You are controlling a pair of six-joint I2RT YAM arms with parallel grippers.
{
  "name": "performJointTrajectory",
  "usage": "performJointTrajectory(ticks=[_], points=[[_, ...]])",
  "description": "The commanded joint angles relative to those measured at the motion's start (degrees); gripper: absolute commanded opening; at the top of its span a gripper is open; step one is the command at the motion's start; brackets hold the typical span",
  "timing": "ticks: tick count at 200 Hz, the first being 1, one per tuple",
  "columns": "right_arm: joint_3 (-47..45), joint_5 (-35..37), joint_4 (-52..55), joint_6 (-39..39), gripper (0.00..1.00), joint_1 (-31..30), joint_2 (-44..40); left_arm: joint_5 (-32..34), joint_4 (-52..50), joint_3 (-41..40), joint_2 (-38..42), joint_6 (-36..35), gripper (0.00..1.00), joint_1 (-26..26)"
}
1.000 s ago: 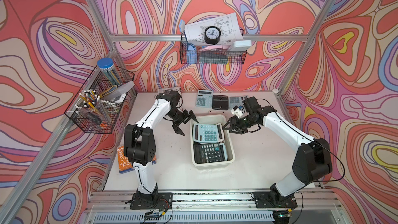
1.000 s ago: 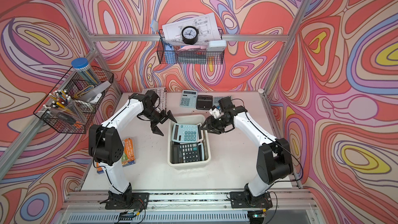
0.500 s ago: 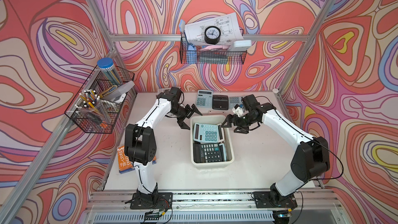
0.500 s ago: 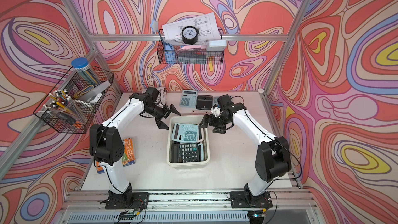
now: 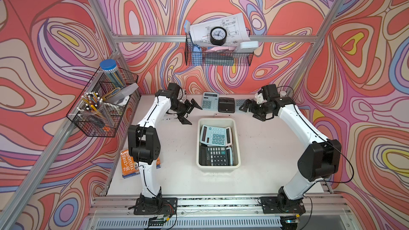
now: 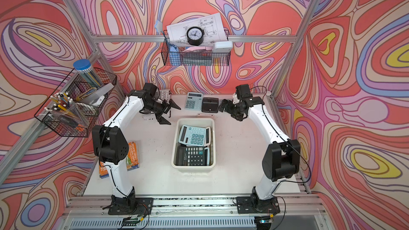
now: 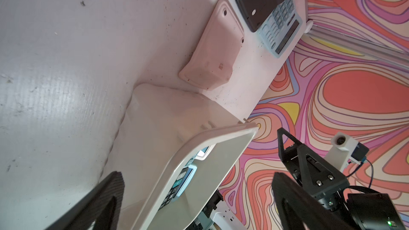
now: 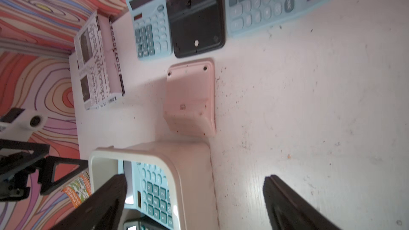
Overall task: Put the calculator in the storage box
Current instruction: Adjust the storage box at the center of the board.
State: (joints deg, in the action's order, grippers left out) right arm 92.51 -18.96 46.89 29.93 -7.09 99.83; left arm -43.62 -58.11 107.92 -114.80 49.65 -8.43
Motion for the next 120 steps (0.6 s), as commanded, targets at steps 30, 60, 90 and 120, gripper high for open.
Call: performJointTrajectory(ticks=[30, 60, 90, 120], points=[[5.6, -2.1, -7.7, 4.5, 0.98, 7.8, 10.2, 2.0, -1.5, 4.8, -3.4, -3.2, 0.99, -0.3], [10.1, -3.8, -10.7, 7.3, 0.94, 11.5, 17.5, 3.2, -1.3, 6.8, -3.9, -5.2, 0.99, -0.3], [16.4, -5.6, -11.2, 7.1, 0.84, 13.4, 25.1, 3.3, 0.0, 7.7, -4.3, -5.8, 0.99, -0.3], [19.5, -7.3, -14.6, 7.7, 0.76, 14.5, 30.6, 5.1, -0.2, 9.2, -4.7, -6.1, 0.99, -0.3]])
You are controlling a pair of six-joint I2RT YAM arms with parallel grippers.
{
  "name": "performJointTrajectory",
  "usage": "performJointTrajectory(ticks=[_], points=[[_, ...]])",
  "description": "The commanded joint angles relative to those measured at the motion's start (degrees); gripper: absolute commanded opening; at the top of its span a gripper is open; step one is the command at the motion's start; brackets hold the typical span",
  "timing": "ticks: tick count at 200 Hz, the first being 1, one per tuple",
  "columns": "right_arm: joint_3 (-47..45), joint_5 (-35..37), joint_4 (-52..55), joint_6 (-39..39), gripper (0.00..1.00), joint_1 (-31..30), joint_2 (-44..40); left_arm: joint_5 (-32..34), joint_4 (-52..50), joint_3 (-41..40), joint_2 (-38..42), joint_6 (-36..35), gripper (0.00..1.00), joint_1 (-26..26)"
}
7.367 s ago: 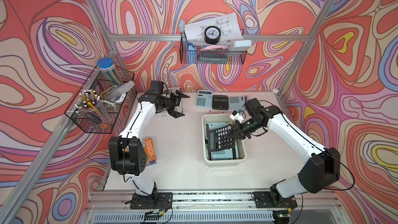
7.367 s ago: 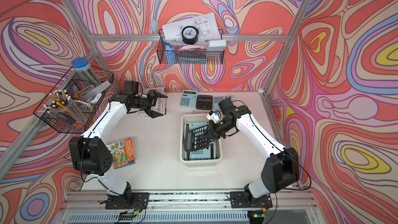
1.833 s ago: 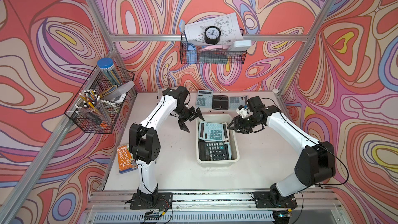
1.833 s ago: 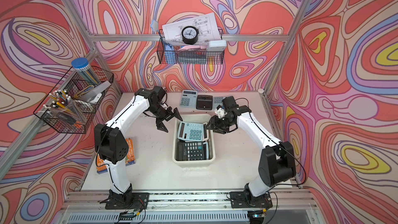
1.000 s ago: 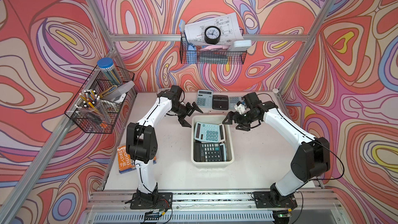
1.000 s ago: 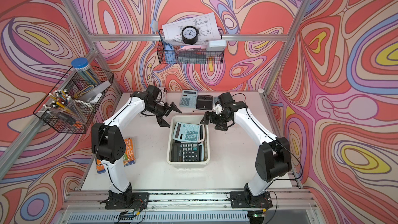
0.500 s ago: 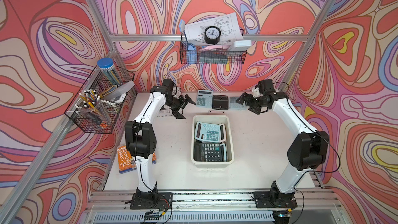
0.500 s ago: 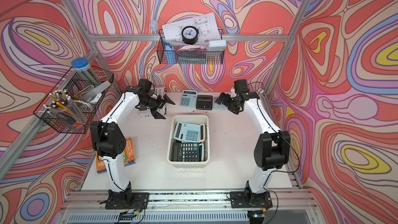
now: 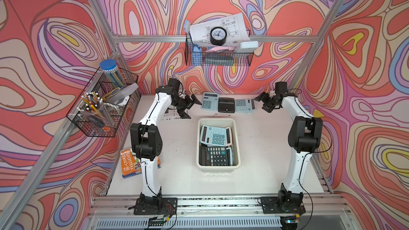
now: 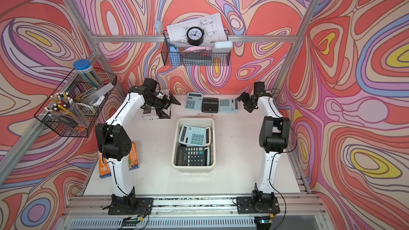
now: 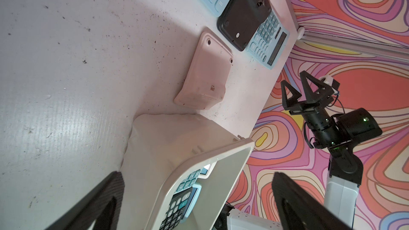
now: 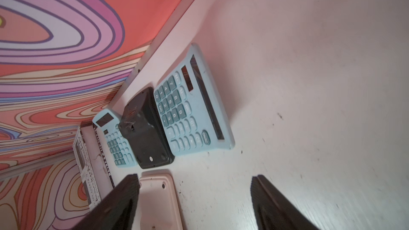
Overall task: Put the calculator in the storage box
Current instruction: Adjust the storage box at the center of the board, then pick up the calculator at the center of the board.
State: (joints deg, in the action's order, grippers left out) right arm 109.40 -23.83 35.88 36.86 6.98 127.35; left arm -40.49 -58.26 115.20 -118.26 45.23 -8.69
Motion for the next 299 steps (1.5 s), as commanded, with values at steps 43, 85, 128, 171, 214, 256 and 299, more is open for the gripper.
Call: performJointTrajectory(ticks=[43, 85, 128, 171, 214, 256, 299], points=[[10.4, -8.4, -4.4, 0.8, 0.67, 1.3, 12.7, 4.0, 1.3, 2.0, -1.3, -1.9, 0.98, 0.0], [14.5, -11.7, -4.1, 1.3, 0.58, 1.4, 18.4, 6.5, 2.9, 2.0, -0.2, -2.6, 0.99, 0.0], [13.6, -13.6, -6.0, 2.2, 0.5, 1.4, 20.2, 5.9, 2.2, 2.7, 0.1, -2.6, 0.98, 0.0], [11.3, -14.1, -6.9, 1.8, 0.38, 1.0, 19.3, 3.1, 1.1, 3.6, -0.4, -2.2, 0.99, 0.0], [4.9, -8.2, -4.9, -1.0, 0.13, 1.0, 12.7, 1.7, -3.9, 5.7, -0.5, -6.1, 0.99, 0.0], [-3.6, -4.8, -4.9, -2.8, 0.0, 0.9, 3.7, 4.8, -4.1, 3.6, 4.4, -6.8, 0.99, 0.0], [-13.1, -4.0, -7.3, -0.7, 0.0, 0.9, -6.6, 6.1, -0.3, -1.9, 9.9, -5.1, 0.99, -0.1]])
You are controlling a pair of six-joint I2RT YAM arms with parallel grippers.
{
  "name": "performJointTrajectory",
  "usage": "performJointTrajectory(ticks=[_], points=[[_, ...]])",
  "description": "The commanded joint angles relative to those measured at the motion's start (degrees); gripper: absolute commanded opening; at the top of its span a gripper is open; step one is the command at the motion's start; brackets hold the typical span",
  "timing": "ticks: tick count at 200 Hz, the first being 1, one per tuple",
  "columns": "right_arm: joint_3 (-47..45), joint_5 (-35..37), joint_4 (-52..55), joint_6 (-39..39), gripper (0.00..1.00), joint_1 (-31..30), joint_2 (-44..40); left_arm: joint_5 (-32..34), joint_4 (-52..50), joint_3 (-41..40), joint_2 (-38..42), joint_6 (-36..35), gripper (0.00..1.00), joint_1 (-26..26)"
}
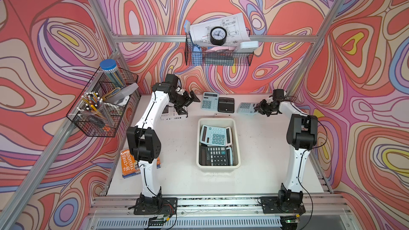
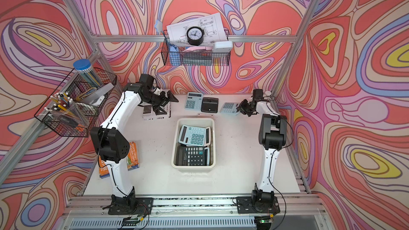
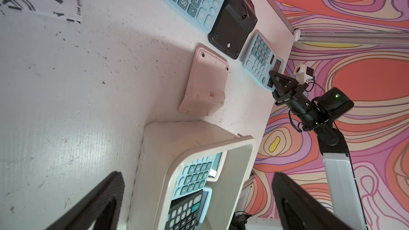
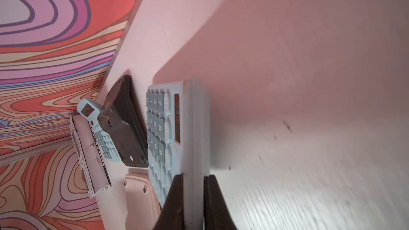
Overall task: Put the calculator in the storage box
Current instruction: Pick up the calculator at the center of the board.
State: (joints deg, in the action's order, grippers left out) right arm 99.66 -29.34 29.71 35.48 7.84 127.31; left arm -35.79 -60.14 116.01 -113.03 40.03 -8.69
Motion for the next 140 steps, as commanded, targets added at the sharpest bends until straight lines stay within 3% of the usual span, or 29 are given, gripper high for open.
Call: performJointTrajectory(ticks=[1, 86, 103, 140], points=[[-3.5, 1.4, -1.2, 0.8, 0.0, 0.0, -6.8, 1.4, 1.7, -2.8, 4.8, 0.3, 0.99, -0.1], [-11.8, -4.9, -0.1, 3.5, 0.0, -1.6, -25.2, 3.3, 8.2, -12.9, 13.2, 3.4, 0.99, -1.9], [-12.9, -5.7, 1.1, 3.5, 0.0, -3.3, -28.4, 5.1, 10.9, -16.3, 16.3, 6.2, 0.99, -1.9], [-14.7, -7.9, 2.4, 3.7, 0.0, -9.2, -33.1, 0.8, 20.7, -25.1, 20.3, 13.3, 0.99, -1.9]])
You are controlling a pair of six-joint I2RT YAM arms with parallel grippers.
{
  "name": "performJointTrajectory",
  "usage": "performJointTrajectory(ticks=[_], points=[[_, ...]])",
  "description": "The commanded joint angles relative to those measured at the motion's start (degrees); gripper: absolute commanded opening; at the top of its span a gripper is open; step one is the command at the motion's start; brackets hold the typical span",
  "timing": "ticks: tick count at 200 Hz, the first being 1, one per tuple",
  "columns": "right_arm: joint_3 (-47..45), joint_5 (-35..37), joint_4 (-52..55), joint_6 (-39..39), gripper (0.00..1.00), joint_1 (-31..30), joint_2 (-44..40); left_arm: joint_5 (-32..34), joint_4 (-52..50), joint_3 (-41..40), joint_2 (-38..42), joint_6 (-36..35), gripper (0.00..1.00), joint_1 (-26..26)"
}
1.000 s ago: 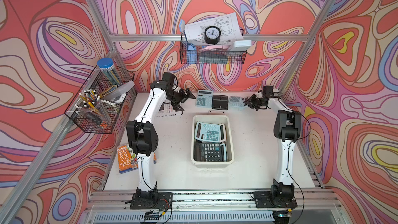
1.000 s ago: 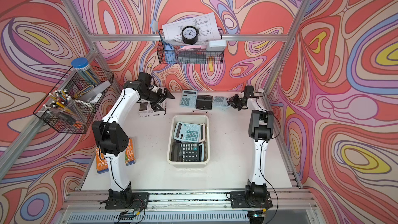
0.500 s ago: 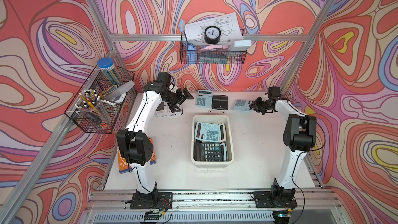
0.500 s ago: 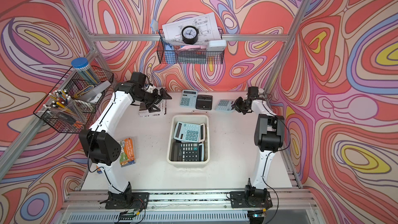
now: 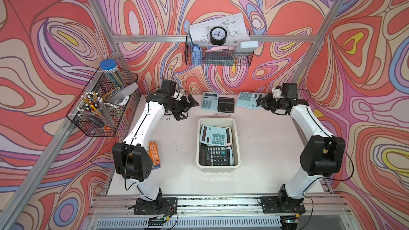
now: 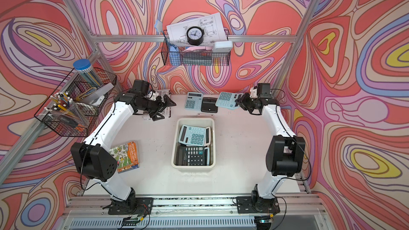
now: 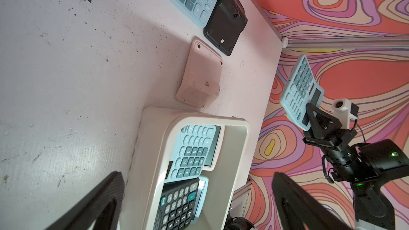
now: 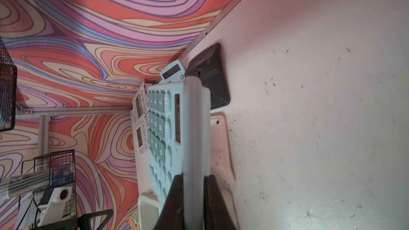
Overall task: Put the calculator in the storage box
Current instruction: Pick up the calculator at the center of the board, then place the calculator in the storage box.
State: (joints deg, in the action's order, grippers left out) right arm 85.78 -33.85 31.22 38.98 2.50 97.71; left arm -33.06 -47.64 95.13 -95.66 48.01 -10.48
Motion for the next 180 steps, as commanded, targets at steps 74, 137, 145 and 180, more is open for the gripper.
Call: performJointTrajectory(ticks=[74, 137, 145, 180], points=[[-1.8, -3.7, 8.6, -5.9, 0.0, -14.9, -6.8, -1.3, 2.2, -4.3, 4.6, -0.4, 0.99, -0.1], [-2.8, 3.4, 12.7, -6.1, 0.0, -22.5, -7.4, -0.6, 0.5, -5.2, 4.8, -2.7, 0.98, -0.2], [-2.9, 4.5, 13.1, -5.7, 0.0, -23.3, -7.3, -0.6, 0.7, -5.7, 4.9, -2.6, 0.98, -0.2], [-4.3, 8.8, 13.0, -2.9, 0.0, -27.0, -8.3, -0.8, 0.7, -7.1, 5.1, -2.5, 0.99, -0.3]])
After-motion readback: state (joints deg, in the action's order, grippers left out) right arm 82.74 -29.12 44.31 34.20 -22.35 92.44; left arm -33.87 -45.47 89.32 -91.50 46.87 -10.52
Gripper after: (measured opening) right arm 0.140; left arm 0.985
